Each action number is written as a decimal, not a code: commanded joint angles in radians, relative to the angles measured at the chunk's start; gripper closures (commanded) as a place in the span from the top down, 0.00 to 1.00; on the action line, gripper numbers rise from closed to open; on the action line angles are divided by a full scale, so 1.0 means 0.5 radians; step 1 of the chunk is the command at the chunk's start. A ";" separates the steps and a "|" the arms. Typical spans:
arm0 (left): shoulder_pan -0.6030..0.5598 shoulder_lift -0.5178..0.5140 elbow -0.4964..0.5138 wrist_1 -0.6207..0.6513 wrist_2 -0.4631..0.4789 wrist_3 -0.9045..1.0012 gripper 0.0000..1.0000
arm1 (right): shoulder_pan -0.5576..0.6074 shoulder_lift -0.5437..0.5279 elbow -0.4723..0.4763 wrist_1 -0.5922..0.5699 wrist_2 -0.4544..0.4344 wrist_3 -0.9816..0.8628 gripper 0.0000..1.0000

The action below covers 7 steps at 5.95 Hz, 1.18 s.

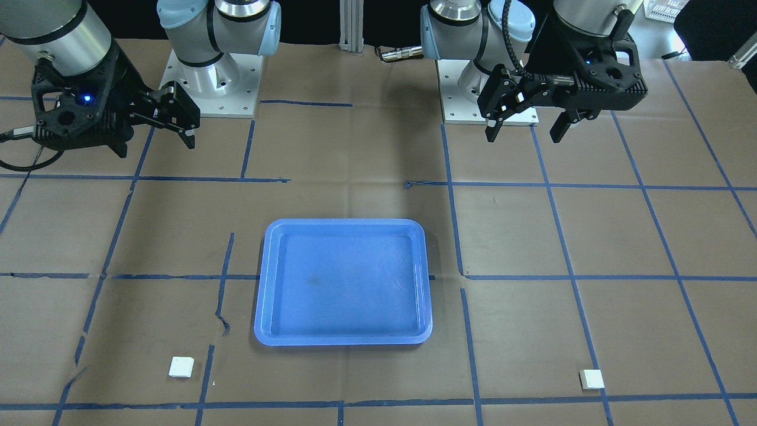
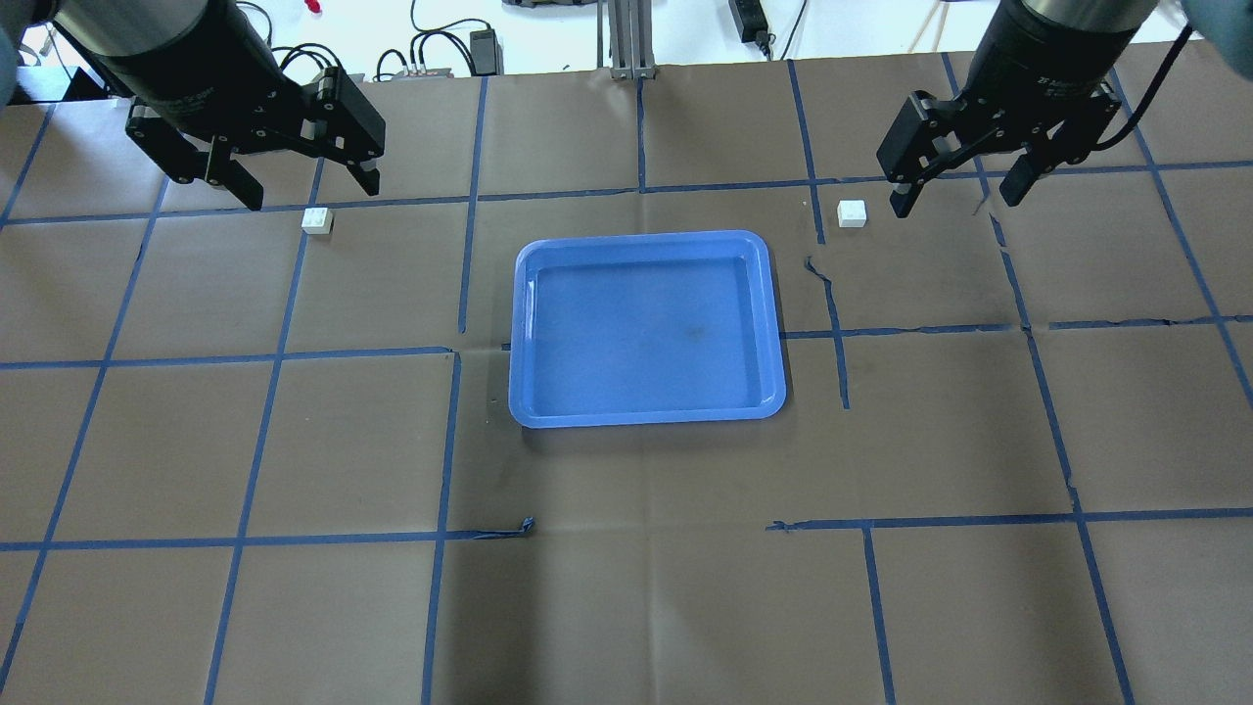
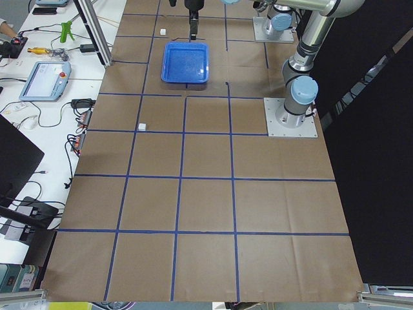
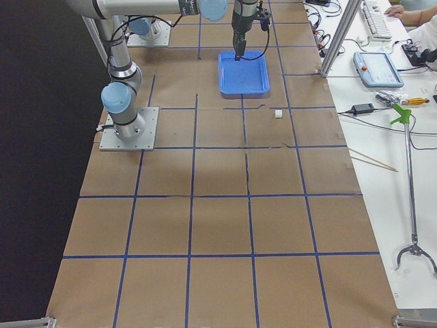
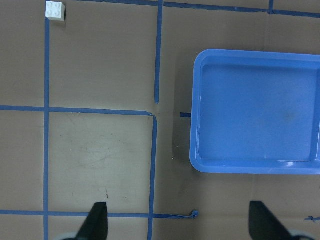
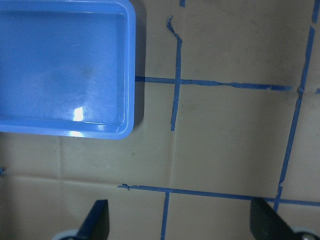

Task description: Assemble white blocks and place on blue tray

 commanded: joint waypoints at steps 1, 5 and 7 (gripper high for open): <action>0.025 -0.046 -0.110 0.032 0.271 0.004 1.00 | -0.026 0.016 0.014 -0.074 -0.123 -0.807 1.00; 0.361 -0.387 -0.480 0.438 0.276 0.796 0.99 | -0.094 0.191 0.044 -0.403 -0.195 -2.277 1.00; 0.552 -0.524 -0.749 1.105 0.212 1.512 0.99 | -0.112 0.273 0.027 -0.457 -0.168 -2.344 1.00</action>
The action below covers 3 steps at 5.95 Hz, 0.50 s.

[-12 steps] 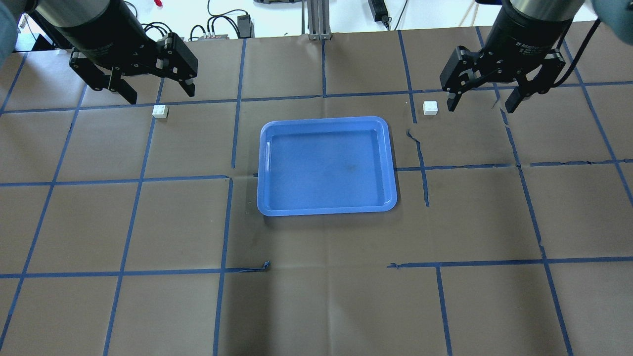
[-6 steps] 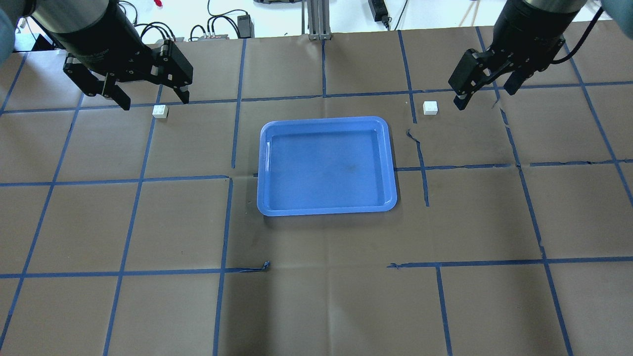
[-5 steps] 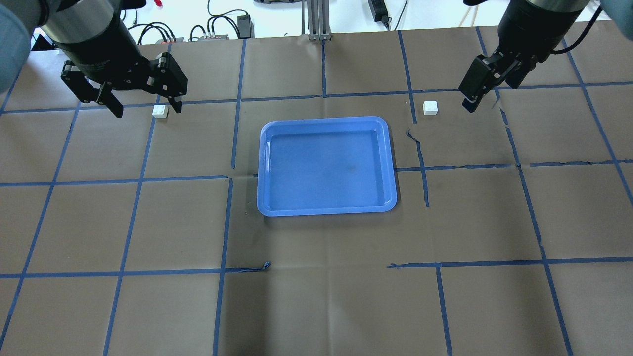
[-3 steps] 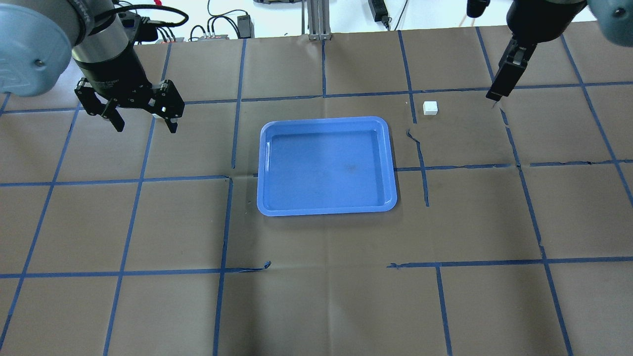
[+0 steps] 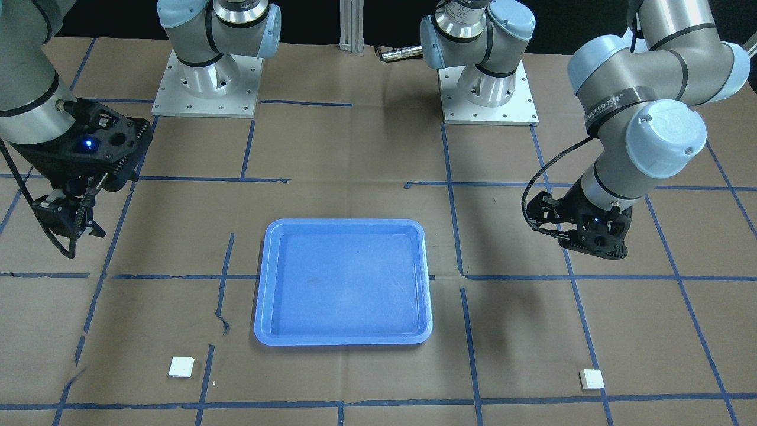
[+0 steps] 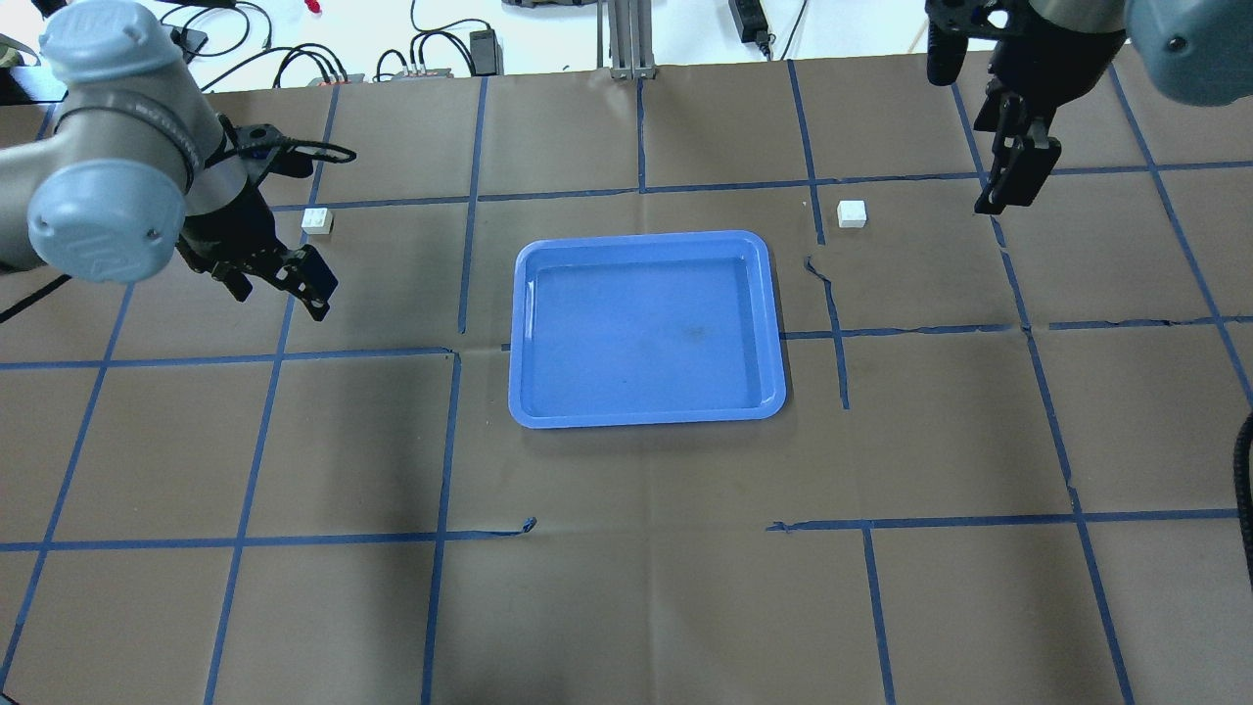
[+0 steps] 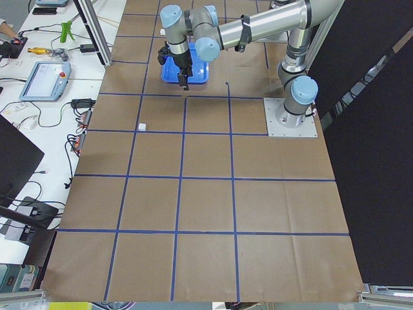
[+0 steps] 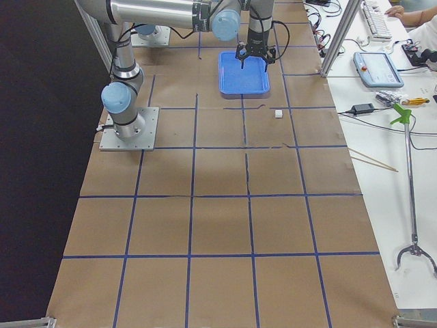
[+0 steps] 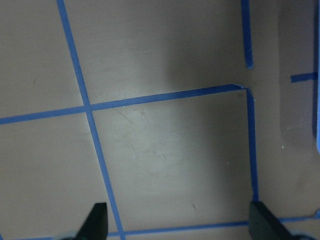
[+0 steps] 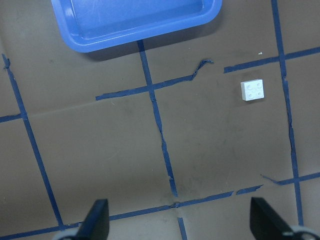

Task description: Assemble white blocks and place on blue tray

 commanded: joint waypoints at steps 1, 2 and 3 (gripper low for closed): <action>0.123 -0.183 -0.066 0.459 -0.016 0.551 0.99 | -0.022 0.197 -0.183 -0.092 0.024 -0.104 1.00; 0.162 -0.284 0.059 0.473 -0.034 1.037 0.99 | -0.022 0.380 -0.392 -0.087 0.139 -0.150 1.00; 0.163 -0.431 0.261 0.461 -0.034 1.625 0.99 | -0.028 0.567 -0.542 -0.096 0.310 -0.275 1.00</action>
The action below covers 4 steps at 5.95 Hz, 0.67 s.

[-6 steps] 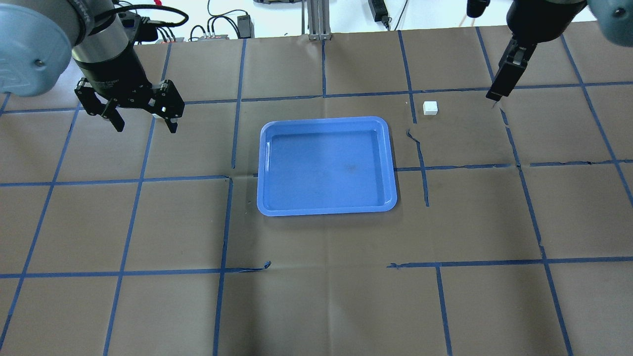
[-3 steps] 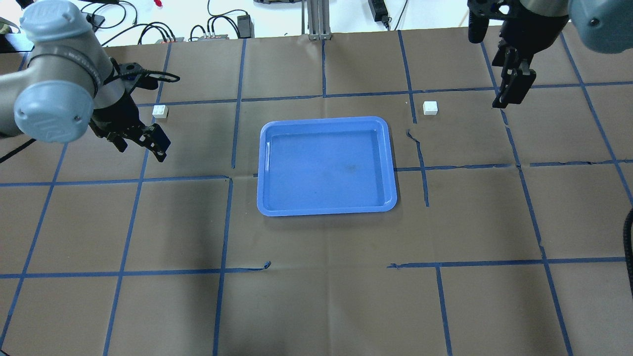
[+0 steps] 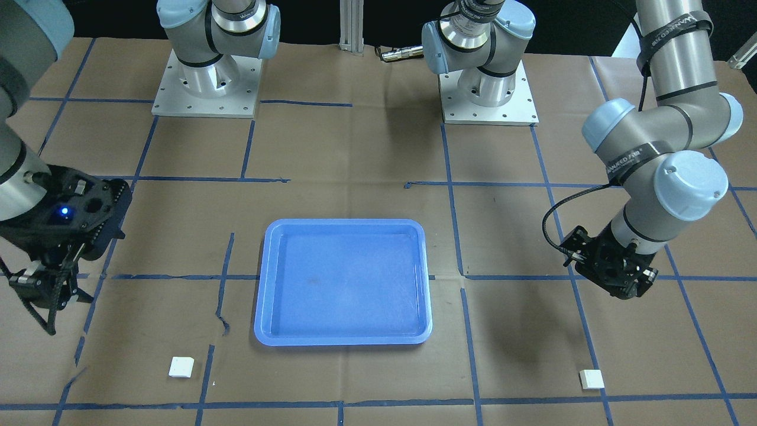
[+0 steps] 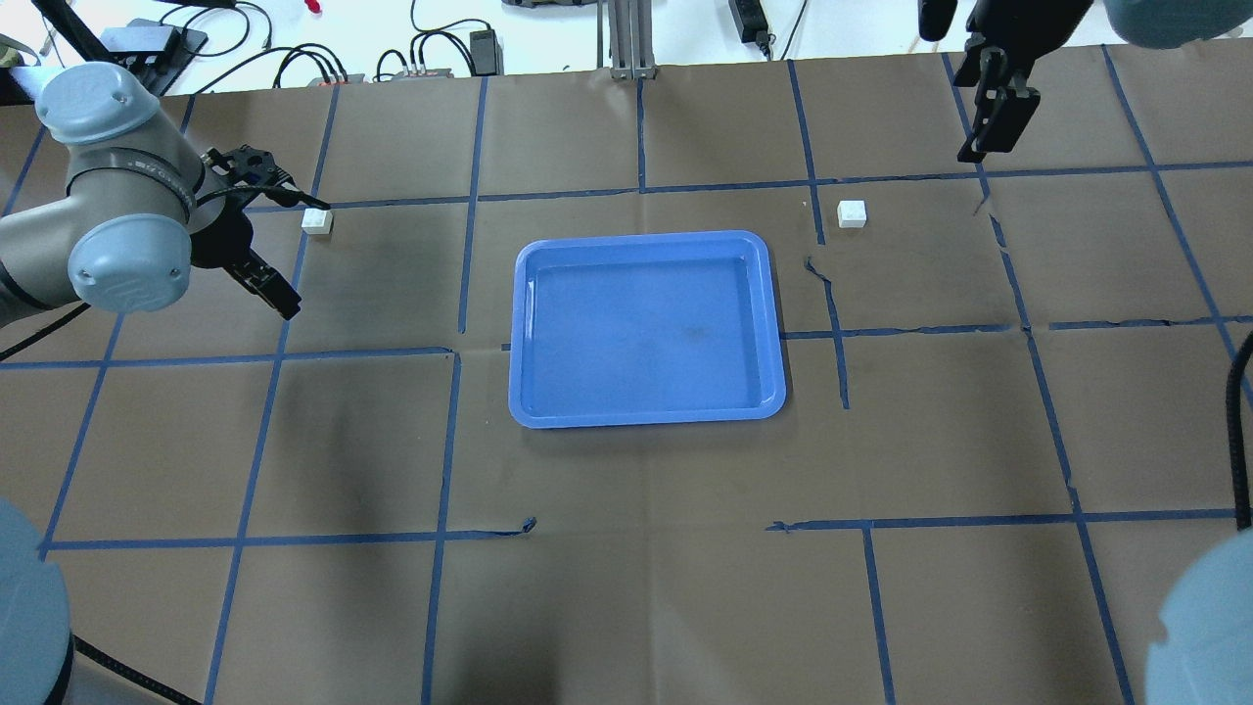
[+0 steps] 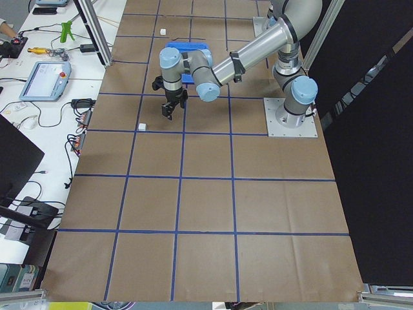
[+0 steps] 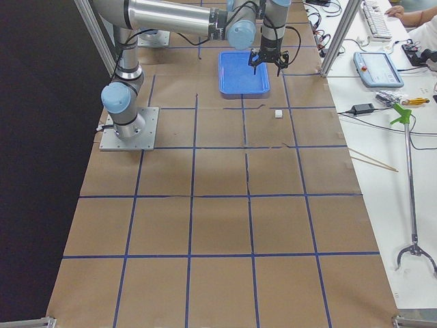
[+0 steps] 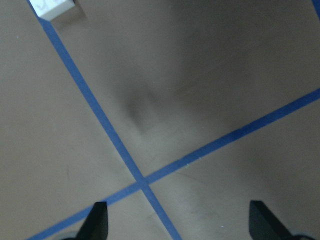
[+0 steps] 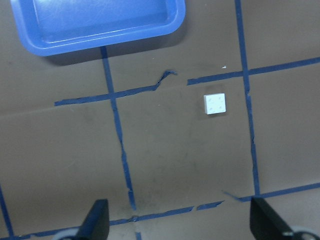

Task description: Assemble white blocks and place on blue tray

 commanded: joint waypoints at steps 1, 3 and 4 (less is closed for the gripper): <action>0.013 -0.240 0.264 -0.004 -0.004 0.818 0.99 | -0.060 0.289 -0.170 -0.009 0.284 -0.291 1.00; 0.013 -0.361 0.314 -0.004 -0.110 0.903 0.98 | -0.244 0.482 -0.131 -0.009 0.637 -0.602 1.00; 0.013 -0.419 0.350 0.002 -0.136 0.974 0.98 | -0.275 0.559 -0.063 -0.012 0.733 -0.685 1.00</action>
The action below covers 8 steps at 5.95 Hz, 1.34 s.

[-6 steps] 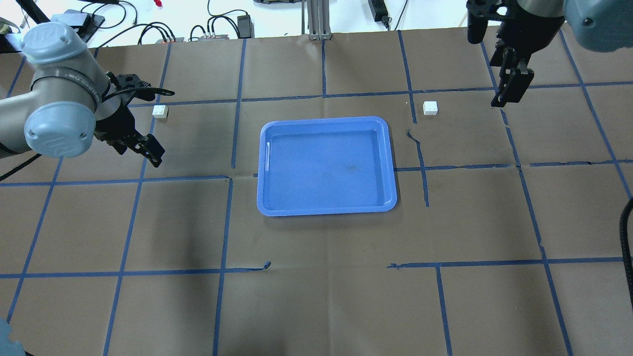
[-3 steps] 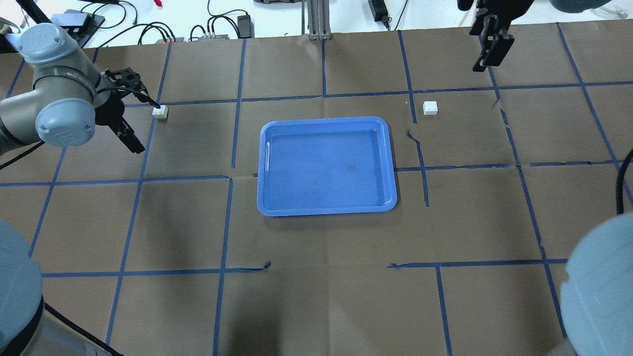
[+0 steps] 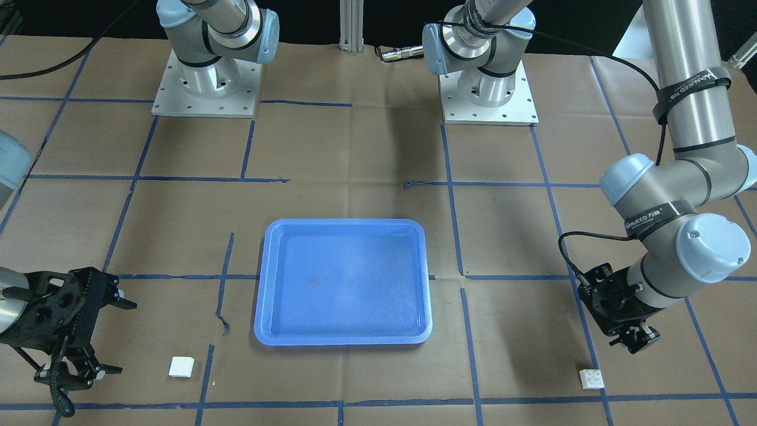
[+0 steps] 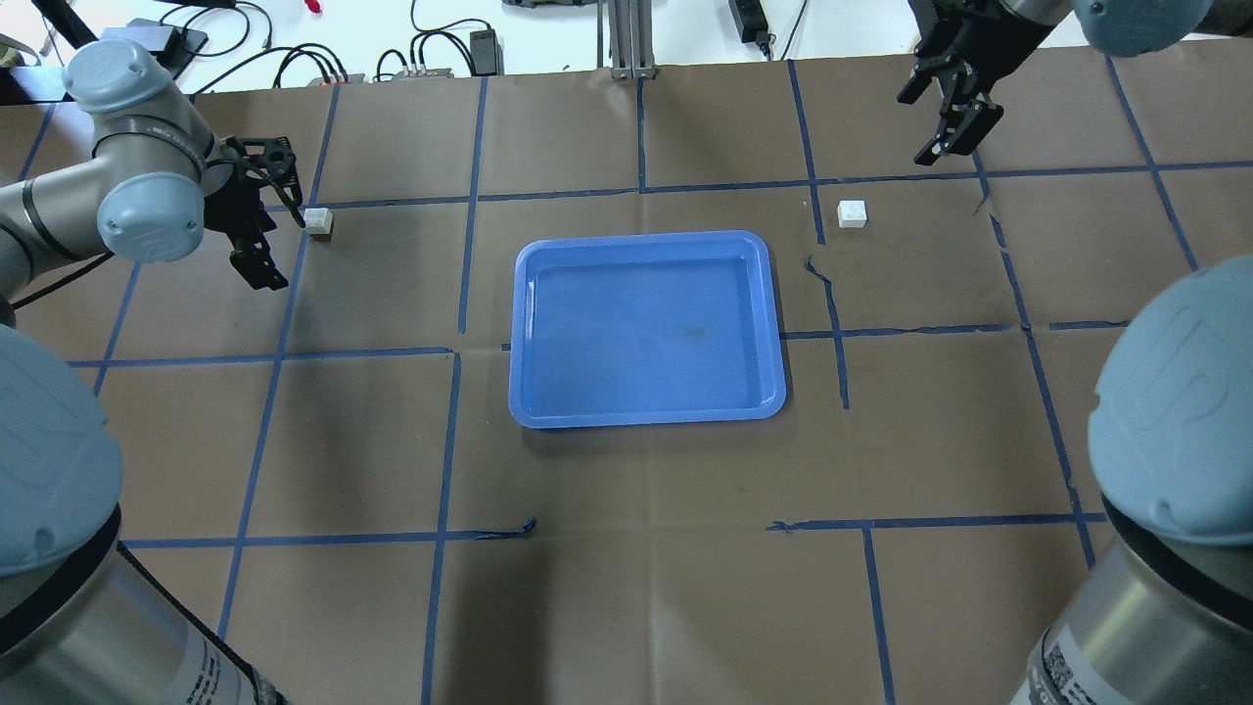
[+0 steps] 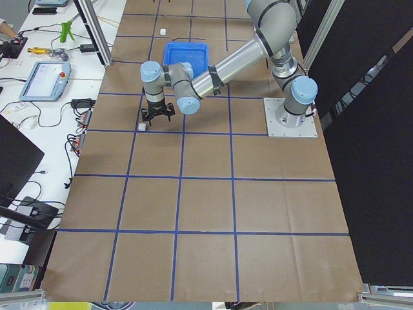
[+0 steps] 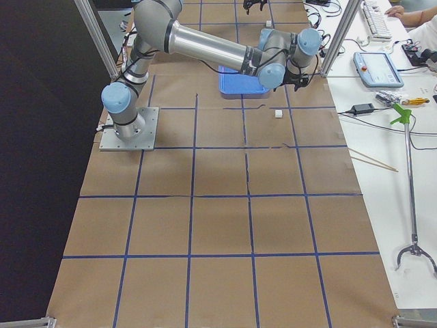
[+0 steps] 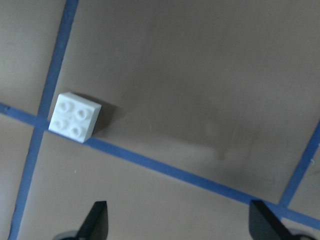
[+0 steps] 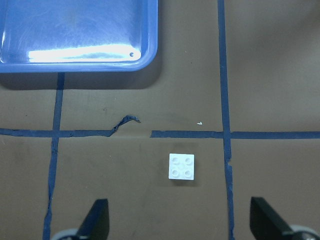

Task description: Assemble white blocks and place on blue tray

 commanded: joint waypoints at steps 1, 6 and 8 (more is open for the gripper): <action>-0.003 -0.133 0.166 -0.004 -0.050 0.424 0.98 | -0.047 0.131 0.134 -0.029 0.234 -0.123 1.00; -0.037 -0.373 0.563 -0.234 -0.157 0.581 0.98 | -0.062 0.276 0.353 -0.533 0.320 -0.139 1.00; -0.037 -0.443 0.600 -0.213 -0.157 0.581 0.98 | -0.059 0.291 0.353 -0.536 0.324 -0.139 0.98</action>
